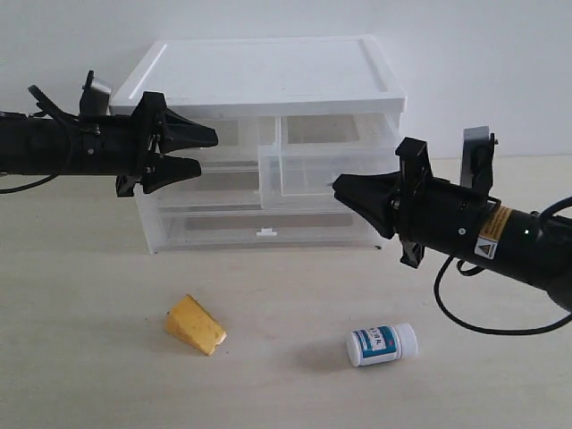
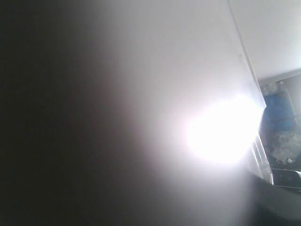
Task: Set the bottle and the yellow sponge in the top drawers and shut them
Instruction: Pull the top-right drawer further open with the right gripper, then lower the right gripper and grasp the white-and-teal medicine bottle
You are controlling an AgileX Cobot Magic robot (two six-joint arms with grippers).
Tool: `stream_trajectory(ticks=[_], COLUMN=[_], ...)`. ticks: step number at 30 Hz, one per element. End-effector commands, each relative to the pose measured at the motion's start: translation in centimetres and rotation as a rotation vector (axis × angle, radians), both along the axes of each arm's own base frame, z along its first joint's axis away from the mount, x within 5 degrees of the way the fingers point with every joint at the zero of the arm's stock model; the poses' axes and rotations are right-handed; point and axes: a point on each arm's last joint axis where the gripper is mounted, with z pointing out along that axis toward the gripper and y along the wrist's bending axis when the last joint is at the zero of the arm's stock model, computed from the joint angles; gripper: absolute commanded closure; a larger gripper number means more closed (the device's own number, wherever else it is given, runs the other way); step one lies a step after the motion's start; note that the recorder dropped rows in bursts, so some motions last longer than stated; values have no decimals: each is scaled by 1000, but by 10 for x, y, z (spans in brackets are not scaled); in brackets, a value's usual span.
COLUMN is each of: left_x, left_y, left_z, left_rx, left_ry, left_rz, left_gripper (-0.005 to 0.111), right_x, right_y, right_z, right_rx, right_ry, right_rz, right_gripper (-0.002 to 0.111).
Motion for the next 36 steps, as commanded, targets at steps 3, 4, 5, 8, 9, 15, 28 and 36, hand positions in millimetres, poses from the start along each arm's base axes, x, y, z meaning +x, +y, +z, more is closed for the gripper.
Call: stream_trajectory(ticks=[3,4,5,8,9,15,28,36], left_x=[9,9,9,9,9,9,8,7], left_y=[6,6,6,6,6,6,6,6], left_z=[-4,-4,-4,-4,-4,-4,-5,-7], left_rx=[33,33,33,33,33,46,56,78], left_ry=[-17,-17,-17,-17,-17,-18,-19,-22], left_rz=[77,77,77,77,77,67,59,43], left_gripper=[46,46,46,46,46,46,46,46], right_x=[-9,-10,-11,-12,-12,-16,-42,-35], right_y=[3,3,3,4,4,6,5,-9], right_z=[10,9,9,8,8,6,-30,-48], right_rx=[-9,-18,-31,-58,-60,-100,-657,-1026], right_ry=[-28,-37,-53,-86,-89,-117,-448,-689], right_rz=[73,74,79,92,92,146,560,646], right_gripper=[108,108,108,101,96,53,56,56])
